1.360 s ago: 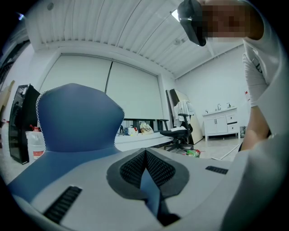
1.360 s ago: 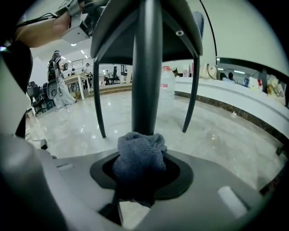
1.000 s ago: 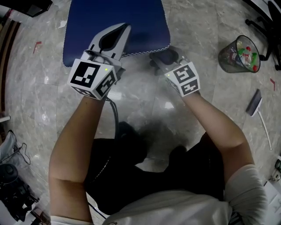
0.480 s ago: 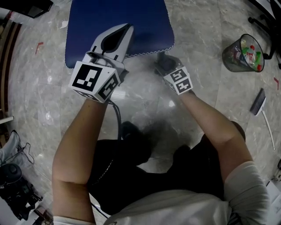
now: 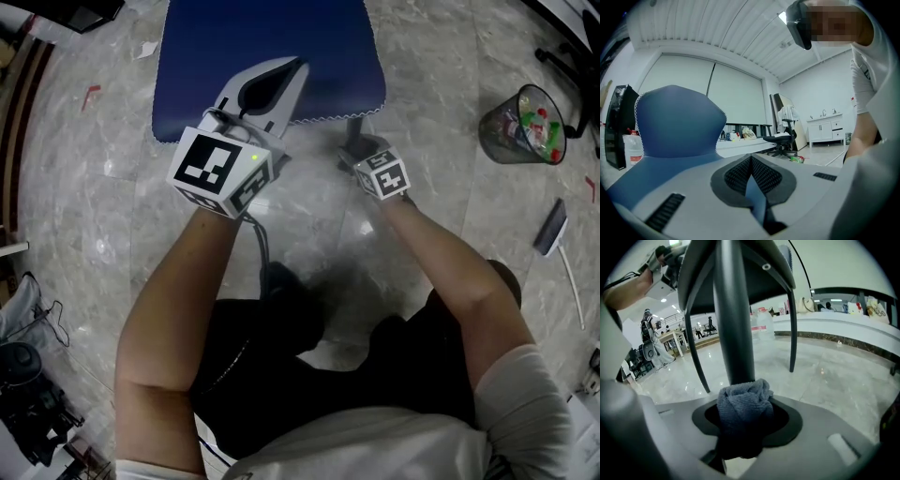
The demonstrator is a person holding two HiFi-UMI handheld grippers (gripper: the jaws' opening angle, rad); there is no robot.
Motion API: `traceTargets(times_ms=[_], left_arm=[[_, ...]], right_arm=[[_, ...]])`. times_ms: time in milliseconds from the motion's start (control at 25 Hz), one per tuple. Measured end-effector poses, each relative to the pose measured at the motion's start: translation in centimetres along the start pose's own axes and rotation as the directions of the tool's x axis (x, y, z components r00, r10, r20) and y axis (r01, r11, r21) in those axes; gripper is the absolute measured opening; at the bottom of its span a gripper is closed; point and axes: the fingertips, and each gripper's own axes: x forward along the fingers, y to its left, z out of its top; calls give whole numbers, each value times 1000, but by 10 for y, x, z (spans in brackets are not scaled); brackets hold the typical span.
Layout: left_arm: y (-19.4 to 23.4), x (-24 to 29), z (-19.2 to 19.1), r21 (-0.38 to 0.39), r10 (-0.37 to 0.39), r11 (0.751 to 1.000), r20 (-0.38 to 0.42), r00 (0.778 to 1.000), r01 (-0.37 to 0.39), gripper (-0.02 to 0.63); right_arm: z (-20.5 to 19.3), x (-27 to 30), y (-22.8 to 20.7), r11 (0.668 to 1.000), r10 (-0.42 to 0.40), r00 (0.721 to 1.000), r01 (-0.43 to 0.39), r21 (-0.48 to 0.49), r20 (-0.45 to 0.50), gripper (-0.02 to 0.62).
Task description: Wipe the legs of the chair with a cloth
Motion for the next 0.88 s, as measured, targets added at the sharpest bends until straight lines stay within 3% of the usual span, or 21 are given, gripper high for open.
traceTargets(times_ms=[160, 320, 400, 520, 640, 880], left_arm=[[3, 1, 0, -7, 16, 1000, -6, 1000, -16, 6], [4, 2, 0, -8, 24, 1000, -9, 1000, -24, 6], [5, 2, 2, -11, 21, 1000, -2, 1000, -21, 6], [3, 2, 2, -7, 27, 1000, -4, 1000, -27, 6], [0, 4, 2, 4, 30, 1000, 1, 1000, -30, 6], [1, 5, 0, 1, 25, 1000, -7, 1000, -25, 6]], right_arm=[[67, -43, 10, 994, 2, 991, 13, -108, 137, 176], [144, -100, 20, 987, 10, 953, 39, -157, 302, 175], [164, -112, 21, 986, 12, 939, 46, -159, 345, 175], [160, -106, 21, 984, 6, 929, 60, -168, 371, 178], [138, -88, 16, 986, 13, 936, 47, -160, 352, 177], [56, -27, 7, 993, 6, 985, 15, -117, 172, 178]])
